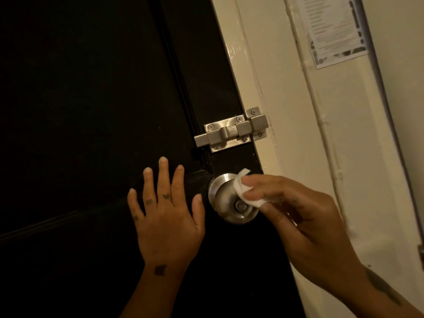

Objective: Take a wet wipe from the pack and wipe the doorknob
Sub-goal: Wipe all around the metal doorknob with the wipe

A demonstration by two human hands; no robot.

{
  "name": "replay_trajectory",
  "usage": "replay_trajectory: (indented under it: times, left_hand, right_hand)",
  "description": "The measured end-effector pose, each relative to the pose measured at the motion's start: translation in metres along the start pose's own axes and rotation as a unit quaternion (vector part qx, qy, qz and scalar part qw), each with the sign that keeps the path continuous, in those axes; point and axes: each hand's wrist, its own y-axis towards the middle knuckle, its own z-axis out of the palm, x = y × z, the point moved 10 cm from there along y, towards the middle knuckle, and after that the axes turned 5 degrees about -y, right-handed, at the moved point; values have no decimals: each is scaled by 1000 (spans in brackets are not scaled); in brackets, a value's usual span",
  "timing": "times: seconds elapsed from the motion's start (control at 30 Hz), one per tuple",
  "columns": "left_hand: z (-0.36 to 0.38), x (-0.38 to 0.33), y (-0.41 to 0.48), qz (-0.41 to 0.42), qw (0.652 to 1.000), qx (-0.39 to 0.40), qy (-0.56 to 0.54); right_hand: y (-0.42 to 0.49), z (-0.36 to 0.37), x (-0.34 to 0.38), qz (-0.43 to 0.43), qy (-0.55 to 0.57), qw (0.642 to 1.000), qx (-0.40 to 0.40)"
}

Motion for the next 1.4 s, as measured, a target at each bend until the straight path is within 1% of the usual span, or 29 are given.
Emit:
replay_trajectory:
  times: [0.07,0.17,0.23,0.3,0.33,0.4,0.47,0.5,0.6,0.63,0.67,0.73,0.77,0.8,0.87,0.9,0.97,1.0,1.07,1.13,1.2,1.23,1.27,1.3,1.37,1.4]
  left_hand:
    - [0,1,0,-3,1000,-3,-2]
    - [0,1,0,-2,1000,-6,-5]
    - [0,1,-1,1,1000,-9,-6]
    - [0,1,-1,1,1000,-12,-8]
    - [0,1,-1,1,1000,-13,-8]
    - [0,2,-2,3,1000,-14,-8]
    - [-1,2,-2,5,1000,-17,-10]
    - [-2,1,-2,7,1000,-18,-12]
    - [-2,1,-1,8,1000,-19,-15]
    - [-1,1,-1,8,1000,-19,-15]
    - [-1,1,-1,7,1000,-19,-16]
    - [-1,2,-1,7,1000,-19,-15]
    - [-2,2,-1,8,1000,-17,-13]
    - [-1,1,-1,9,1000,-15,-12]
    - [-1,1,-1,9,1000,-10,-12]
    - [-1,1,-1,8,1000,-8,-11]
    - [0,2,-1,8,1000,-6,-9]
    - [0,2,-1,8,1000,-6,-8]
    - [-1,1,0,9,1000,-4,-9]
    - [-1,1,1,10,1000,-1,-11]
    - [-1,1,0,12,1000,2,-12]
    - [-1,1,0,13,1000,2,-13]
    - [-1,1,0,13,1000,0,-15]
    - [-1,0,0,13,1000,-1,-16]
    - [-2,0,0,15,1000,-1,-15]
    - [-2,0,0,16,1000,0,-14]
  right_hand:
    - [-3,-6,3,-10,-17,999,-26]
    - [-9,1,3,0,-50,998,-32]
    - [-19,4,10,-28,-80,995,-47]
    - [-27,0,18,-54,-84,992,-78]
    - [-27,-5,16,-47,-79,991,-98]
    - [-23,-13,4,4,-50,989,-136]
    - [-26,-10,-2,41,-21,987,-153]
    - [-31,-7,1,38,-26,986,-161]
    - [-54,-3,25,-15,-86,977,-197]
    - [-59,-5,28,-18,-93,972,-214]
    - [-60,-11,23,2,-79,968,-237]
    - [-54,-21,-3,87,-6,957,-278]
    - [-50,-22,-14,125,24,951,-281]
    - [-47,-19,-21,148,41,950,-271]
    - [-43,-7,-19,153,58,957,-241]
    - [-43,-1,-11,136,52,962,-231]
    - [-43,-1,14,64,10,971,-230]
    - [-42,-5,23,29,-12,972,-235]
    - [-32,-14,31,-9,-45,972,-232]
    - [-16,-9,38,-47,-98,978,-180]
    - [-5,15,42,-99,-177,976,-78]
    - [-4,23,38,-112,-204,972,-39]
    - [-2,23,31,-99,-211,972,-27]
    - [1,16,21,-64,-193,978,-36]
    - [4,-5,7,-11,-160,984,-77]
    - [5,-12,6,-7,-160,983,-92]
